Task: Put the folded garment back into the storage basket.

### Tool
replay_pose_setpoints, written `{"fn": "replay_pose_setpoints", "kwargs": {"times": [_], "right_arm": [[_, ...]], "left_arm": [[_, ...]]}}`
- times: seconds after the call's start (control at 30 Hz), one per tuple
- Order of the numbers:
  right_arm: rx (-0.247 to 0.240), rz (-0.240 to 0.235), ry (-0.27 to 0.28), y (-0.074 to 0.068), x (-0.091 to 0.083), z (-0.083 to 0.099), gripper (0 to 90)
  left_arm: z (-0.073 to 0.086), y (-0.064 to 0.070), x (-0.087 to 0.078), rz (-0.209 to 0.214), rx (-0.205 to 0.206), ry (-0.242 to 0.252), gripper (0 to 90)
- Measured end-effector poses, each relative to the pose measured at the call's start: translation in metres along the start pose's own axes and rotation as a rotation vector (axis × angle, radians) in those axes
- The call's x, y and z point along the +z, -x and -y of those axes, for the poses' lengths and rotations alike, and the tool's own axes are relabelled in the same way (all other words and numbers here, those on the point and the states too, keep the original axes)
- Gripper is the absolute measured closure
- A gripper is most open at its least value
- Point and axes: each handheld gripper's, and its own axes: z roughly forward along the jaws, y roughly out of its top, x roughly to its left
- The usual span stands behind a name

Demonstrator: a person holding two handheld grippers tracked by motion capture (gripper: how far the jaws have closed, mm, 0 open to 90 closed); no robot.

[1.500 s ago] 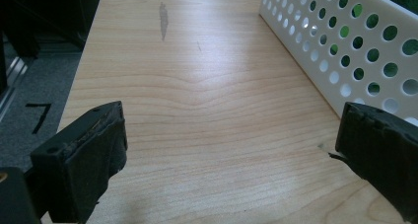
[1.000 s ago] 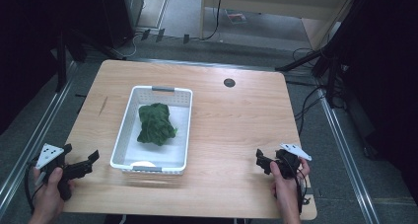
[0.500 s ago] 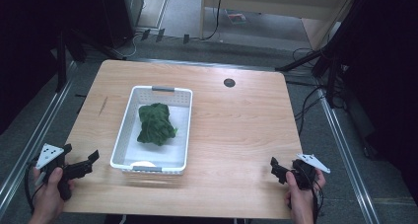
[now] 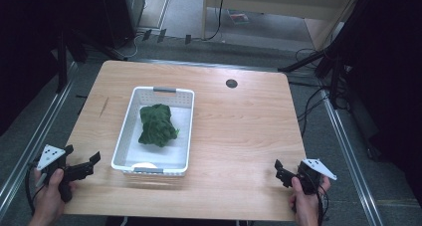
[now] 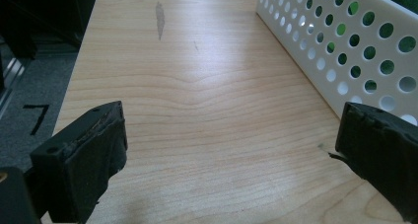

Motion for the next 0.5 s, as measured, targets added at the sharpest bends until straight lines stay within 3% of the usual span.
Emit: {"fn": "replay_pose_setpoints", "kwargs": {"times": [0.5], "right_arm": [[0.013,0.011,-0.014,0.0001,0.0027,-0.0003,6.8]], "left_arm": [[-0.0001,-0.0003,0.0006,0.006,-0.001,-0.003,0.3]]}}
